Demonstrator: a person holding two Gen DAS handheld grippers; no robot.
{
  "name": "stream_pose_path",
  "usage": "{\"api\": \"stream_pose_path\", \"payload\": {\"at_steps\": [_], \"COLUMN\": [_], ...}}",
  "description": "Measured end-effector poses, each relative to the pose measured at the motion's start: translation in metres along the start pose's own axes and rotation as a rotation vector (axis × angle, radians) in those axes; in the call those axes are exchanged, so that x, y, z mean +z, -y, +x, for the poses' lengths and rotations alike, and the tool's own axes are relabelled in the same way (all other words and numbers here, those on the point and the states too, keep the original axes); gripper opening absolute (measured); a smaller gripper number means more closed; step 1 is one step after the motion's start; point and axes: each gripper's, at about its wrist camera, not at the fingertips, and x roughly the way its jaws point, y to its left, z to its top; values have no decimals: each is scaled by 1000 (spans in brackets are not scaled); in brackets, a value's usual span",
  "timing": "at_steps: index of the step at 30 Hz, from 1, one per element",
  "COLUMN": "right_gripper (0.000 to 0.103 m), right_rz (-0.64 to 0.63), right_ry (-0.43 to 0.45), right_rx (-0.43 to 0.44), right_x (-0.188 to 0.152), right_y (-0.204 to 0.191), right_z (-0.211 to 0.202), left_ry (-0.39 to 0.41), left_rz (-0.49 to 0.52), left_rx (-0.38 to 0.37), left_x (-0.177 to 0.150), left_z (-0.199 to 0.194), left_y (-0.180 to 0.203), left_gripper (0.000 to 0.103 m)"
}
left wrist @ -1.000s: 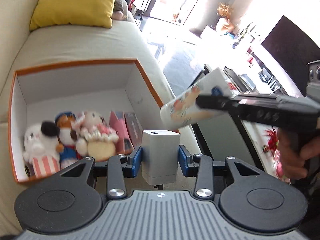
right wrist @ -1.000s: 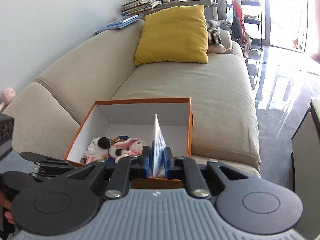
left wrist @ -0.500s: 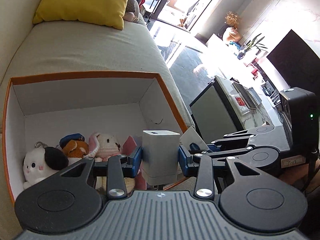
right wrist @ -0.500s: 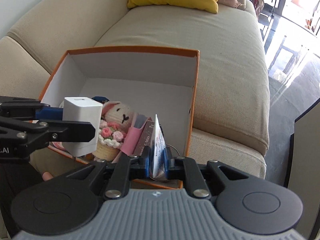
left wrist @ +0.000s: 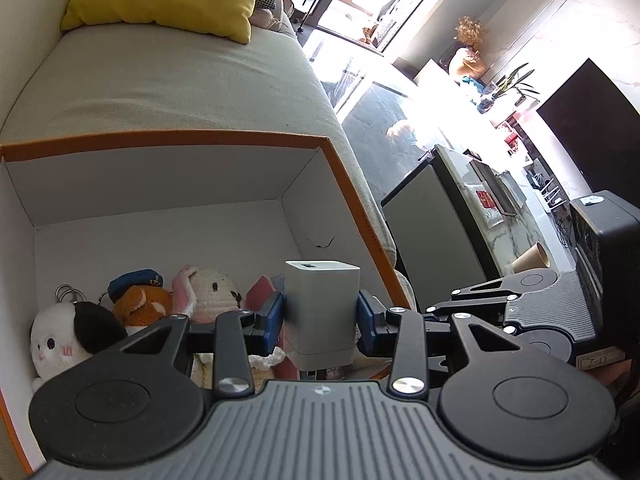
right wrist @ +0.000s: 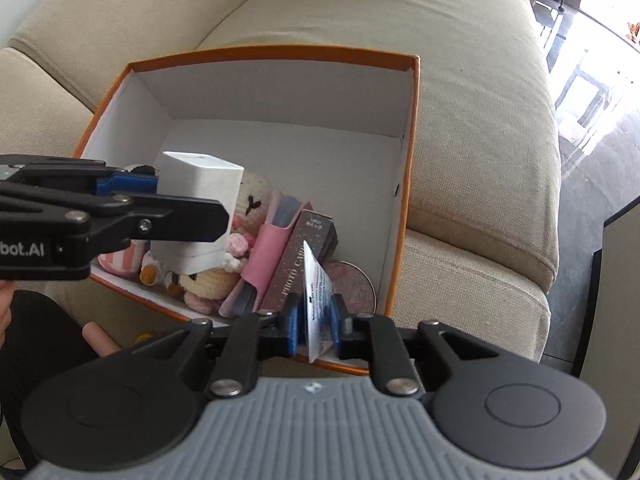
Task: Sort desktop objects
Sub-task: 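Carry the Vaseline tube and white charger over the box with both grippers, then lower the Vaseline tube into the box and open the right gripper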
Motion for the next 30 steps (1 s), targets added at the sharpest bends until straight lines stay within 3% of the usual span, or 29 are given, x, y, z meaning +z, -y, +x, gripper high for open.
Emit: {"api": "stream_pose_path", "payload": {"at_steps": [6,11,21,25,30], "right_gripper": [30,35,45,45,41], "right_rz": [-74,-109,-27,25,40], "right_ry": [104,161,214,224,228], "right_rx": [40,145,246,320,365], "right_x": [1,1,-6,-9,-11], "right_y": [-13,-32,-33,-25,-23], "right_z": [-35,-51,-49,-51,-55], "left_ry": [2,9,35,42,41], "left_rz": [-3,-15,-65,-122,-165], "left_rx": [15,40,-51,-137,-166], "left_x": [4,3,-6,-9,-15], "left_z": [-7,-13,-33,-39,-40], "left_y": [5,9,8,-4,-13], "left_gripper": [44,44,44,44,44]}}
